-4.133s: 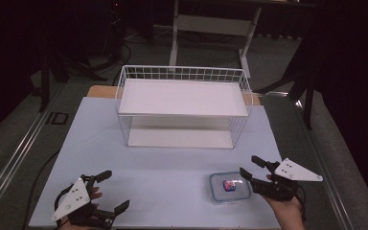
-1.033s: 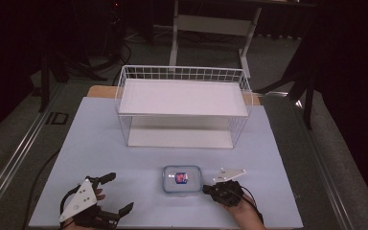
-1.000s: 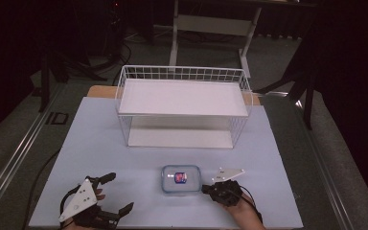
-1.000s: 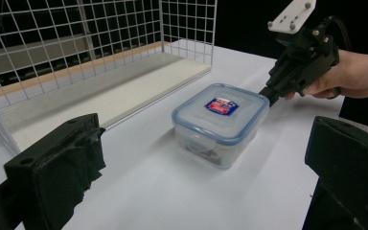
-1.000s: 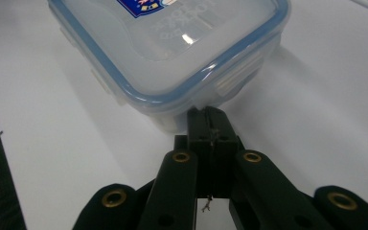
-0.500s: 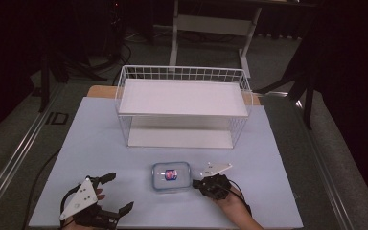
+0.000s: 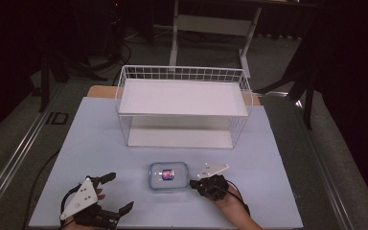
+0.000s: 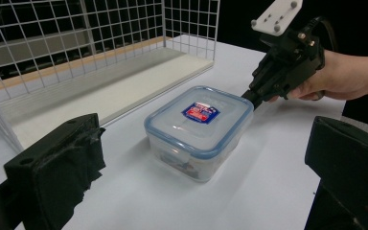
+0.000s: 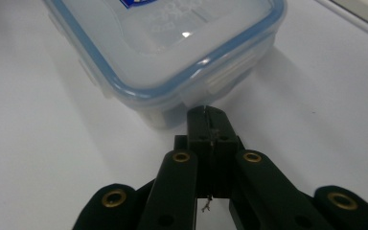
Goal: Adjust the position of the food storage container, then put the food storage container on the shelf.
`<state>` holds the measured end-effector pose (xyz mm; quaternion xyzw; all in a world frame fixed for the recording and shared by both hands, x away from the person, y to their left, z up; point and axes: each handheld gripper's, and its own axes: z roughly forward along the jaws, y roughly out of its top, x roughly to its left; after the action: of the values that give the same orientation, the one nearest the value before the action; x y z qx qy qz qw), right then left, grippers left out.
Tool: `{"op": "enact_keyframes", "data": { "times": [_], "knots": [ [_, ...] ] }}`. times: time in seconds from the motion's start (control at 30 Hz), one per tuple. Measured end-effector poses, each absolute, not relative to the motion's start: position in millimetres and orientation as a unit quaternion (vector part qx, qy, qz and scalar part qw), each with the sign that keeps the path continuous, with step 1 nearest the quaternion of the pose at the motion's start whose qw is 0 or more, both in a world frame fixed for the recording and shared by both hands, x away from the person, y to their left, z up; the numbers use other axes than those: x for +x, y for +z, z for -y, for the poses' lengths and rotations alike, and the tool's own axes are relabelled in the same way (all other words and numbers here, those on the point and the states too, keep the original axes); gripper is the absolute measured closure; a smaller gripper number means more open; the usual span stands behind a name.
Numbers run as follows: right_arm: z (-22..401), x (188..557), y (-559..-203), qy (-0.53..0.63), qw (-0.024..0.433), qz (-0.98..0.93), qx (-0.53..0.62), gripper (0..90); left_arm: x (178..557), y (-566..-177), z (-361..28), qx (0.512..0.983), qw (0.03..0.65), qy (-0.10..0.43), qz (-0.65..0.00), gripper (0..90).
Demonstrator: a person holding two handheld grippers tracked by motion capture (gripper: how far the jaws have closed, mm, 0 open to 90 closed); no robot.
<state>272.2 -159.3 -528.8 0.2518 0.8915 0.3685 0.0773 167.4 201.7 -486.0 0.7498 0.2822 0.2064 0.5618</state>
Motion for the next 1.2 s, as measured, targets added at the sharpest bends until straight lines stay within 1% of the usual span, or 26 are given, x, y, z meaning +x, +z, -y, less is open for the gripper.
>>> {"op": "enact_keyframes", "data": {
  "times": [0.2, 0.23, 0.27, 0.3, 0.33, 0.37, 0.47, 0.5, 0.53, 0.57, 0.6, 0.63, 0.67, 0.7, 0.73, 0.77, 0.83, 0.87, 0.9, 1.03, 1.07, 1.13, 1.17, 1.2],
  "knots": [
    [175, 269, -518, 0.369, 0.099, -0.886, 0.262, 89.9, 169, -487, -202, 0.751, 0.559, 0.204, -0.286, 0.4],
    [180, 267, -512, 0.380, 0.096, -0.879, 0.271, 85.4, 169, -488, -202, 0.752, 0.558, 0.204, -0.287, 0.4],
    [182, 266, -509, 0.384, 0.096, -0.876, 0.274, 84.0, 170, -488, -202, 0.752, 0.557, 0.204, -0.288, 0.4],
    [185, 264, -506, 0.392, 0.098, -0.871, 0.278, 78.9, 171, -487, -202, 0.752, 0.556, 0.204, -0.289, 0.4],
    [189, 263, -502, 0.404, 0.095, -0.865, 0.281, 69.5, 172, -487, -203, 0.753, 0.555, 0.203, -0.289, 0.4],
    [192, 262, -498, 0.413, 0.092, -0.860, 0.285, 62.9, 173, -486, -203, 0.753, 0.555, 0.202, -0.289, 0.4],
    [199, 257, -487, 0.436, 0.095, -0.846, 0.291, 48.9, 176, -485, -203, 0.756, 0.551, 0.200, -0.292, 0.4],
    [201, 255, -484, 0.444, 0.098, -0.841, 0.292, 43.0, 177, -484, -203, 0.759, 0.547, 0.201, -0.292, 0.4],
    [201, 255, -484, 0.444, 0.098, -0.841, 0.292, 43.0, 177, -484, -203, 0.759, 0.547, 0.201, -0.292, 0.4],
    [203, 254, -481, 0.450, 0.099, -0.839, 0.290, 37.0, 179, -483, -202, 0.766, 0.542, 0.193, -0.287, 0.4],
    [204, 254, -478, 0.445, 0.089, -0.848, 0.273, 21.4, 180, -482, -201, 0.769, 0.539, 0.190, -0.287, 0.4],
    [202, 254, -477, 0.435, 0.092, -0.854, 0.269, 19.3, 181, -481, -200, 0.772, 0.535, 0.190, -0.287, 0.4],
    [201, 255, -477, 0.426, 0.099, -0.857, 0.273, 18.4, 182, -480, -199, 0.774, 0.531, 0.190, -0.289, 0.4],
    [200, 256, -478, 0.421, 0.098, -0.860, 0.272, 15.4, 183, -479, -199, 0.776, 0.529, 0.186, -0.290, 0.4],
    [198, 257, -478, 0.420, 0.093, -0.861, 0.270, 14.1, 184, -478, -199, 0.777, 0.527, 0.178, -0.294, 0.4],
    [197, 257, -477, 0.418, 0.094, -0.861, 0.272, 14.1, 186, -477, -198, 0.780, 0.524, 0.171, -0.298, 0.4],
    [192, 258, -476, 0.409, 0.112, -0.863, 0.274, 14.2, 190, -475, -198, 0.781, 0.514, 0.165, -0.316, 0.4],
    [190, 258, -474, 0.407, 0.123, -0.863, 0.274, 14.6, 192, -475, -198, 0.781, 0.512, 0.159, -0.322, 0.4],
    [187, 258, -473, 0.405, 0.133, -0.863, 0.273, 18.3, 195, -474, -198, 0.781, 0.509, 0.150, -0.330, 0.4],
    [182, 265, -473, 0.398, 0.131, -0.860, 0.290, 22.4, 206, -471, -194, 0.778, 0.513, 0.106, -0.346, 0.4],
    [181, 267, -474, 0.402, 0.121, -0.856, 0.302, 22.5, 208, -470, -192, 0.780, 0.509, 0.105, -0.347, 0.4],
    [182, 273, -476, 0.414, 0.071, -0.846, 0.329, 21.3, 212, -469, -188, 0.785, 0.499, 0.100, -0.352, 0.4],
    [182, 275, -477, 0.421, 0.065, -0.840, 0.335, 19.7, 216, -470, -185, 0.787, 0.493, 0.099, -0.358, 0.4],
    [181, 276, -477, 0.426, 0.074, -0.838, 0.333, 17.3, 219, -471, -182, 0.790, 0.487, 0.096, -0.360, 0.4]
  ]
}}
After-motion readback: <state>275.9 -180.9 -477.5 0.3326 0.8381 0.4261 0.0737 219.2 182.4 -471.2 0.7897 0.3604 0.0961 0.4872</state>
